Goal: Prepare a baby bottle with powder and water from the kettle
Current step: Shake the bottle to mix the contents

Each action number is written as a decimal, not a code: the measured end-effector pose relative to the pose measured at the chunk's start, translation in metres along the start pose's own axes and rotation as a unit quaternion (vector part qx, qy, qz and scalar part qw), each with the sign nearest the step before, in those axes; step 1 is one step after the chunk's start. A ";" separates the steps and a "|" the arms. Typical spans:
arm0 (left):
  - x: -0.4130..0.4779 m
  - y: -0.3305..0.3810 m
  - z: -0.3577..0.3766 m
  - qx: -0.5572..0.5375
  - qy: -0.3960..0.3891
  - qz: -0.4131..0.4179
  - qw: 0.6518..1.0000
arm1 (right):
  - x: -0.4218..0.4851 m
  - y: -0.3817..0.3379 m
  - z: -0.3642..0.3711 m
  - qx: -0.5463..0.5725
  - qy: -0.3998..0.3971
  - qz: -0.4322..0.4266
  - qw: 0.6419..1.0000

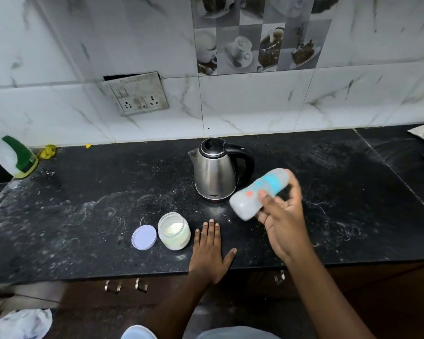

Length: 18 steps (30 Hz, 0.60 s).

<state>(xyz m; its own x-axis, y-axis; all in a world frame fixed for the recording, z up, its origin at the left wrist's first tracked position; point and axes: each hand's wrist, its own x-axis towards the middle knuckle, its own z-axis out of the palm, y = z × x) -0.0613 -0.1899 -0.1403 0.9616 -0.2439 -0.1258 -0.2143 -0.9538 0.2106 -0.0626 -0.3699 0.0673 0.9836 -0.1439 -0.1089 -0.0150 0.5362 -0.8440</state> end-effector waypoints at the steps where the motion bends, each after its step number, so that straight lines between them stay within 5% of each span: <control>1: -0.001 0.001 -0.002 0.000 -0.003 0.001 1.000 | 0.001 0.001 0.001 0.010 0.017 -0.011 1.000; 5: -0.002 0.002 -0.006 0.011 -0.014 -0.001 1.000 | -0.003 -0.006 0.003 -0.058 -0.058 0.024 0.996; 9: -0.001 0.001 -0.003 0.005 0.002 0.001 1.000 | 0.003 -0.010 -0.003 0.015 0.028 -0.010 0.999; 12: -0.001 0.001 -0.004 0.010 0.000 -0.002 1.000 | -0.003 -0.008 0.001 -0.025 -0.028 0.022 0.999; 16: -0.002 0.003 -0.006 0.021 -0.010 -0.002 1.000 | -0.001 -0.004 0.005 0.013 0.035 -0.014 0.999; 18: -0.001 0.003 -0.005 0.026 -0.016 -0.006 1.000 | -0.003 -0.002 0.007 -0.046 -0.022 0.014 0.999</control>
<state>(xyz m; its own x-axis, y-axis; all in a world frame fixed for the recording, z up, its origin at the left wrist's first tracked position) -0.0623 -0.1910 -0.1345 0.9583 -0.2377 -0.1588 -0.2129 -0.9641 0.1586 -0.0647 -0.3652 0.0731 0.9894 -0.0930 -0.1113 -0.0565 0.4598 -0.8862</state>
